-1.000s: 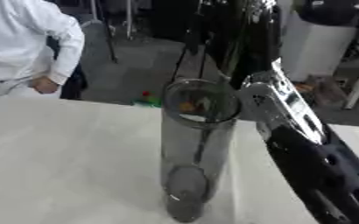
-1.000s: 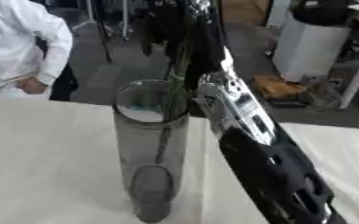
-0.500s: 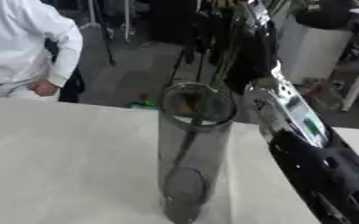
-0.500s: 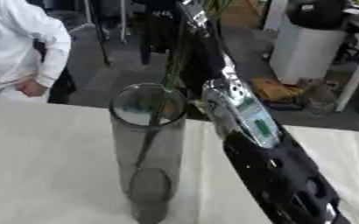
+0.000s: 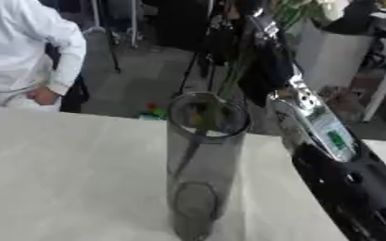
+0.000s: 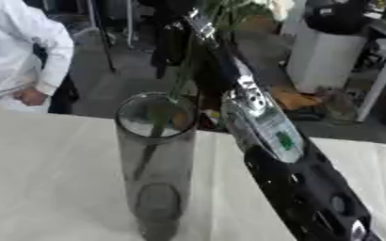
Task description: Arrange flowers into the vase.
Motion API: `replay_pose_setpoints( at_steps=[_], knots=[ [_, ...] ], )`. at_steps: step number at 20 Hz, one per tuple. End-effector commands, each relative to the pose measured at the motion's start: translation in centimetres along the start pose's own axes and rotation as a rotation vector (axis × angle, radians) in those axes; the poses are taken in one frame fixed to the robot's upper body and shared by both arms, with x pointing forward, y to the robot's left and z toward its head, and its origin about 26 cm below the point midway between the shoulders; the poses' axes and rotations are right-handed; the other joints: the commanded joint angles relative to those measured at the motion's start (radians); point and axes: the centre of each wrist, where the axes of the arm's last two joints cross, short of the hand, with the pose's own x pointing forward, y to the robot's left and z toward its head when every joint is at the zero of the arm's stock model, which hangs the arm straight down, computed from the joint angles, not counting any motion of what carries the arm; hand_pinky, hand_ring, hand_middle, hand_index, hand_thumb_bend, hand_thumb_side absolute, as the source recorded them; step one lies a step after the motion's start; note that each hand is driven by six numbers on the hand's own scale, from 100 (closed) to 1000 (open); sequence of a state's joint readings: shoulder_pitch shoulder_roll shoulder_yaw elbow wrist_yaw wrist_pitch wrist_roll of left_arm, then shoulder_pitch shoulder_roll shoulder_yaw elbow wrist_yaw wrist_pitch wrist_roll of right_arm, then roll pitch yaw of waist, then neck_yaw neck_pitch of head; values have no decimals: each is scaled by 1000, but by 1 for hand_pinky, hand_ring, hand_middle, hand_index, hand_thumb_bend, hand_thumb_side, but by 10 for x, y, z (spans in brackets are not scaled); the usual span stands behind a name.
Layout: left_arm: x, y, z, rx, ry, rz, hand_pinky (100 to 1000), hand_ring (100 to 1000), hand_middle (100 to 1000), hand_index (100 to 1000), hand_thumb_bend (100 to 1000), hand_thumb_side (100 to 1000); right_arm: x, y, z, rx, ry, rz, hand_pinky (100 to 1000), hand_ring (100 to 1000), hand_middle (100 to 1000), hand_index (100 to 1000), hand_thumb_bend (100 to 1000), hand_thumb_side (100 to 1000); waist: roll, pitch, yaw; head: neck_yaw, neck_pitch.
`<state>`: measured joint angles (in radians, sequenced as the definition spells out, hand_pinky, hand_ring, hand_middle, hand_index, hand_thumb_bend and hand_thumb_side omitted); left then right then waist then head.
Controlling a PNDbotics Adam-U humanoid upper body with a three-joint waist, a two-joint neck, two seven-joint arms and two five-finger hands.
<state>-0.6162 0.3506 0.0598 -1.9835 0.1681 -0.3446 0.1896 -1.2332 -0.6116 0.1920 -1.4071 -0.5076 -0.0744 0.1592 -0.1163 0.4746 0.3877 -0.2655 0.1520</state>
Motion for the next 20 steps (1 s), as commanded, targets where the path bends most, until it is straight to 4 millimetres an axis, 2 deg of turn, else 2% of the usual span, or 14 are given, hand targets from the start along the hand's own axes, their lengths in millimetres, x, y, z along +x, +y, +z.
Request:
replay_pose_setpoints(
  at_steps=[1,4,5,7,15,18,20],
  knots=[
    [6,3,-5,-2,-25,-7,795,929,870,968,100,1000,12,-10,-2,-6,4,61,348,451,321,292,384,805,9,-37,-2,-1,-8],
    [6,3,-5,-2,-25,-7,795,929,870,968,100,1000,12,-10,-2,-6,7,66,348,451,321,292,384,805,9,-37,-2,-1,-8],
    [6,3,-5,-2,-25,-7,795,928,867,968,100,1000,12,-10,-2,-6,9,67,376,480,354,330,376,826,8,-38,-2,-1,-8],
    [6,4,-5,-2,-25,-10,795,928,866,968,100,1000,8,-12,3,17,58,97,389,489,368,348,373,826,4,-45,-9,2,-7],
    [6,5,-4,-2,-20,-12,793,927,862,968,100,1000,18,-17,5,81,142,224,433,524,433,392,372,830,-2,-58,-20,5,-8],
    [6,5,-4,-3,-17,-14,792,926,861,968,100,1000,19,-17,5,101,157,272,477,570,492,474,376,844,-4,-62,-23,5,-7],
    [6,6,-4,-2,-16,-15,792,926,860,968,100,1000,21,-18,6,118,164,301,496,590,514,497,374,842,-4,-64,-25,6,-8]
  ],
)
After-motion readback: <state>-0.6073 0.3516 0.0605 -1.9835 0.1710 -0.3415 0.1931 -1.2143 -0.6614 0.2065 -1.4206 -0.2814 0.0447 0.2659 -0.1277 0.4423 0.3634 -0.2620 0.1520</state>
